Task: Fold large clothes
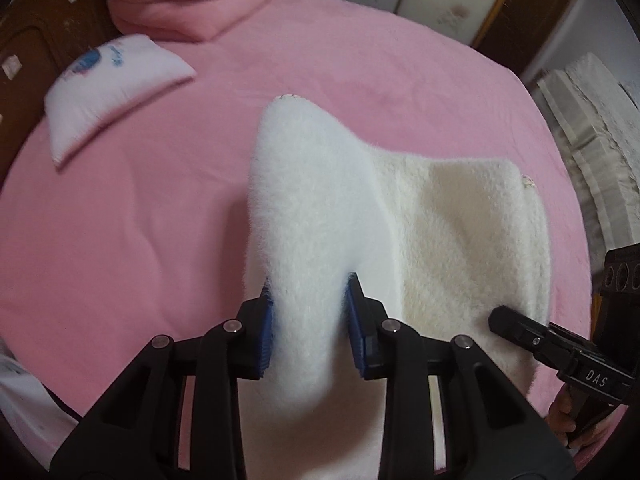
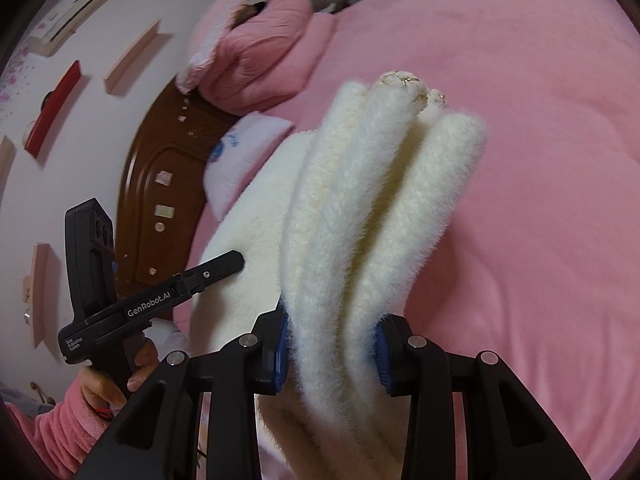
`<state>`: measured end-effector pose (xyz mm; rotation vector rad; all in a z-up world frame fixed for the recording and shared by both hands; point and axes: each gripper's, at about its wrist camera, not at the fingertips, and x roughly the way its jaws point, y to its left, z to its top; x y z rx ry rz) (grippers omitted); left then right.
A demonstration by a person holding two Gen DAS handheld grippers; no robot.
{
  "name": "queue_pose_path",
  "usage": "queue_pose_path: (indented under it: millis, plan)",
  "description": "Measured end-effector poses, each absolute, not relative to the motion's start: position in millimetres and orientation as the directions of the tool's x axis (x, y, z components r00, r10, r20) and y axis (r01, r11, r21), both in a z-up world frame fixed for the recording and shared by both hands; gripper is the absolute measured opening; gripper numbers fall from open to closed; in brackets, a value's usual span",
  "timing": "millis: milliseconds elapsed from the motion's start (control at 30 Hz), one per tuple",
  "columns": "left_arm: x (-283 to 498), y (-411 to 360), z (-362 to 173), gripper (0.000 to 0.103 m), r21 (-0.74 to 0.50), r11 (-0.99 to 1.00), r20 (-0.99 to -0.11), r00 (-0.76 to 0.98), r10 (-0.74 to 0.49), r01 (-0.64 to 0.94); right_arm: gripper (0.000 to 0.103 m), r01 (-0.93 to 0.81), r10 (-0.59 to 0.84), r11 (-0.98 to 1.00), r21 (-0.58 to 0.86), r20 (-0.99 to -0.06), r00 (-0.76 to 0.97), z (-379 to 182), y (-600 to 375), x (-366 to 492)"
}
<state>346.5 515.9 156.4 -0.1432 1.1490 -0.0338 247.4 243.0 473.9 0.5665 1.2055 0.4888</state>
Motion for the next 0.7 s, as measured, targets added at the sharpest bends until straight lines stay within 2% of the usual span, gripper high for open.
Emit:
queue_pose_path:
  millis: [133,200,333,367,400,433,467,500,567,700]
  plan:
    - [389.9,584.5,165.3,0.028,-0.058,0.996,-0.892,0.451,-0.023,-0.064,0.033,-0.099,0.667,0.733,0.673,-0.683,0.298,469.8,320.4,310.4]
    - [420.3,590.4,158.2,0.028,-0.029,0.998,-0.889,0.457,0.003,-0.063,0.033,-0.106,0.675,0.727,0.678,-0.678,0.292,462.0,348.1,337.3]
    - [465.1,629.4,91.0,0.029,-0.083,0.986,-0.911,0.413,-0.015,-0.147,0.033,-0.099,0.669,0.732,0.674,-0.682,0.296,425.8,361.5,367.2]
    - [476.4,639.2,62.8,0.028,-0.078,0.982,-0.934,0.357,-0.011,-0.174,0.034,-0.076,0.654,0.743,0.665,-0.696,0.296,408.0,348.8,368.9]
    - [484.9,650.0,33.4,0.021,-0.052,0.975,-0.961,0.276,0.009,-0.214,0.034,-0.045,0.622,0.768,0.639,-0.726,0.294,387.9,340.5,375.8]
    - [492.0,658.0,4.8,0.011,0.027,0.966,-0.981,0.178,0.075,-0.258,0.034,-0.001,0.584,0.795,0.607,-0.764,0.275,366.7,347.8,386.6]
    - [494.8,661.4,-12.7,0.006,0.098,0.954,-0.984,0.117,0.136,-0.285,0.034,0.047,0.538,0.826,0.561,-0.812,0.227,343.1,350.1,395.6]
    - [491.8,668.3,-27.9,0.006,0.113,0.942,-0.987,0.075,0.143,-0.316,0.035,0.082,0.496,0.854,0.513,-0.852,0.167,321.4,352.2,404.3]
    - [483.5,675.2,-41.3,0.006,0.057,0.937,-0.995,0.059,0.082,-0.344,0.038,0.126,0.423,0.891,0.435,-0.899,0.112,293.3,358.1,415.8]
    - [460.5,679.3,-35.2,0.006,0.036,0.957,-0.992,0.106,0.069,-0.286,0.041,0.158,0.464,0.863,0.48,-0.876,0.132,285.9,334.6,410.5]
